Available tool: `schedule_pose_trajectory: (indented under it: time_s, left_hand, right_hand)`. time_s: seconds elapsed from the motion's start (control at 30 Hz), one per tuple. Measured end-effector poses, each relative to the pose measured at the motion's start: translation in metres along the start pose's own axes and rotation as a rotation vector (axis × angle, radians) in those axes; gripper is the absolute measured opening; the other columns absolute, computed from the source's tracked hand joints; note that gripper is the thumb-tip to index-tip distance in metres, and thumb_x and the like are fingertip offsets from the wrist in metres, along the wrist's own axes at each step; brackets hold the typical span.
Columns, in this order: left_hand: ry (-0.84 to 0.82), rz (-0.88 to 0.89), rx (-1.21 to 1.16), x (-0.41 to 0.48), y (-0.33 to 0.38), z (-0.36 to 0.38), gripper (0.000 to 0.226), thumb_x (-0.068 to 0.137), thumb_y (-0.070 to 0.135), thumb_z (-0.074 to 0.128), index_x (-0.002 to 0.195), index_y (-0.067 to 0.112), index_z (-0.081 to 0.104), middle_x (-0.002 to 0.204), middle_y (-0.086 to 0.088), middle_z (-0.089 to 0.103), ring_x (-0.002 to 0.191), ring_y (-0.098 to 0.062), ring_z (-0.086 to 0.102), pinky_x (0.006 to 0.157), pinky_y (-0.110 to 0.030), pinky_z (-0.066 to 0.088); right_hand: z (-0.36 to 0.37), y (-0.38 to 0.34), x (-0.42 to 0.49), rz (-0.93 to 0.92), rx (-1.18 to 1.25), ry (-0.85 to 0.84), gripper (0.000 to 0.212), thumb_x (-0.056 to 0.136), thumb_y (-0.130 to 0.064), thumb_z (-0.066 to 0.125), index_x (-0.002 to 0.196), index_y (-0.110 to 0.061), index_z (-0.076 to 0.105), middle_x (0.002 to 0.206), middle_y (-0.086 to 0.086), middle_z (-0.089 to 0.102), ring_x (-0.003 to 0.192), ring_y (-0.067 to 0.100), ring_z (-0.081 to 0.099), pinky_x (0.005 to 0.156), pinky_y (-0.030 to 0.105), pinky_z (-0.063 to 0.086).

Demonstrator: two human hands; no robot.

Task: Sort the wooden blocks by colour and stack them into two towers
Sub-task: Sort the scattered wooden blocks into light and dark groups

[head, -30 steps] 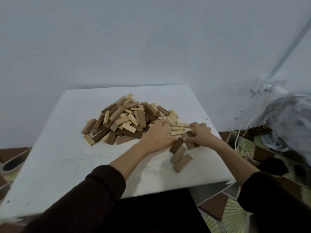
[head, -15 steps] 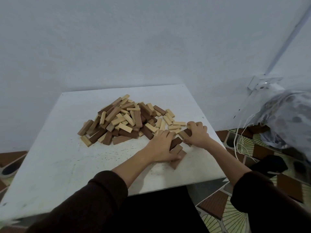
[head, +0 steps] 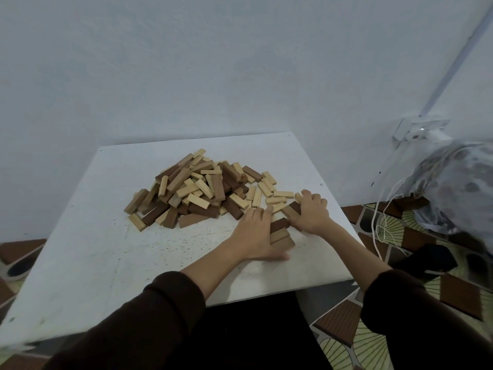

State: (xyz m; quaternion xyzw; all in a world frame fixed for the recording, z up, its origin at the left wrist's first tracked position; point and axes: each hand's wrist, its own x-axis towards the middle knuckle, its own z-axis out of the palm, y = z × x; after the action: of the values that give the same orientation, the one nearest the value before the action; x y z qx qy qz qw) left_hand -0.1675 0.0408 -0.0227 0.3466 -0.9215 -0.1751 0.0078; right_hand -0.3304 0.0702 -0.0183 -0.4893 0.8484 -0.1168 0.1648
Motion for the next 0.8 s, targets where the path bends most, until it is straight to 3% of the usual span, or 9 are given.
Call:
schedule_pose_trajectory:
  time_s: [0.17,0.4,0.67,0.8]
  left_hand:
    - [0.021,-0.008,-0.012,0.003,0.001,0.001,0.11,0.07,0.058,0.072,0.147,0.006,0.014,0.138,-0.015,0.034,0.13,-0.03,0.025,0.109,-0.036,0.023]
    - [0.002,-0.022,-0.076,0.004,-0.001,0.0,0.109,0.067,0.048,0.078,0.146,0.008,0.015,0.139,-0.014,0.031,0.132,-0.028,0.021,0.109,-0.035,0.024]
    - [0.034,0.004,-0.104,0.003,-0.005,-0.005,0.106,0.066,0.047,0.078,0.145,0.01,0.019,0.137,-0.012,0.032,0.129,-0.026,0.021,0.107,-0.034,0.027]
    - [0.092,0.028,-0.073,0.004,-0.009,-0.014,0.108,0.064,0.048,0.078,0.146,0.008,0.019,0.138,-0.014,0.032,0.13,-0.028,0.021,0.109,-0.035,0.026]
  right_hand:
    - [0.003,-0.002,0.0,-0.002,-0.033,0.046,0.076,0.082,-0.039,0.066,0.137,-0.004,0.026,0.133,0.018,0.035,0.123,0.033,0.032,0.094,0.037,0.037]
    - [0.003,-0.006,-0.001,0.023,0.036,0.07,0.073,0.076,-0.029,0.069,0.134,-0.005,0.032,0.13,0.015,0.039,0.121,0.031,0.033,0.091,0.036,0.037]
    - [-0.006,-0.009,-0.002,0.014,0.237,0.097,0.073,0.076,-0.025,0.069,0.137,-0.006,0.032,0.131,0.015,0.041,0.123,0.03,0.033,0.09,0.032,0.032]
    - [-0.016,-0.02,0.003,-0.002,0.368,0.133,0.075,0.074,-0.028,0.072,0.135,-0.007,0.035,0.13,0.014,0.043,0.125,0.029,0.034,0.097,0.034,0.034]
